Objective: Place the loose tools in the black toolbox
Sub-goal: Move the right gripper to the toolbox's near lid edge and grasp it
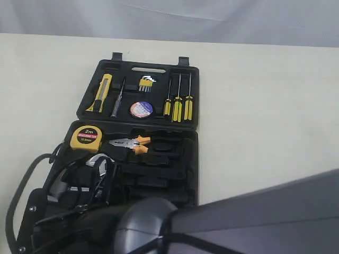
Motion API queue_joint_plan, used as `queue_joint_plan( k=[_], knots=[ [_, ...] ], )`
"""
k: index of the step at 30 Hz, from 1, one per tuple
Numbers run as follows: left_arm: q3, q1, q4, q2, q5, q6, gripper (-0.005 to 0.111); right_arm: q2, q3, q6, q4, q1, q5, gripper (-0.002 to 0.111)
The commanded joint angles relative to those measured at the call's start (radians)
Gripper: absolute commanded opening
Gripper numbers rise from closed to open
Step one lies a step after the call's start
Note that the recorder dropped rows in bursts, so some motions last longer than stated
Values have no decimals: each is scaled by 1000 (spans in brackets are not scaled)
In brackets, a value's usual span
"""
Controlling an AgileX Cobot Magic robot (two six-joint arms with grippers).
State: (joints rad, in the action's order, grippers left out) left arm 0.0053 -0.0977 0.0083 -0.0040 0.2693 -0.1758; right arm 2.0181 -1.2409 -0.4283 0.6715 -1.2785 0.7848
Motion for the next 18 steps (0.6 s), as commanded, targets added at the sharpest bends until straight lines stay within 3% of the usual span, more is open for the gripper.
queue_joint_plan(
  k=[1, 6, 9, 18],
  knots=[
    [-5, -6, -8, 4, 3, 0, 0, 51, 4, -59, 126, -4, 17, 60],
    [-5, -6, -8, 4, 3, 0, 0, 107, 4, -67, 179, -4, 72, 26],
    [-5, -6, -8, 4, 3, 0, 0, 109, 4, -108, 197, -4, 104, -1],
    [-5, -6, -8, 4, 3, 0, 0, 25, -7, -41, 112, -4, 154, -1]
  ],
)
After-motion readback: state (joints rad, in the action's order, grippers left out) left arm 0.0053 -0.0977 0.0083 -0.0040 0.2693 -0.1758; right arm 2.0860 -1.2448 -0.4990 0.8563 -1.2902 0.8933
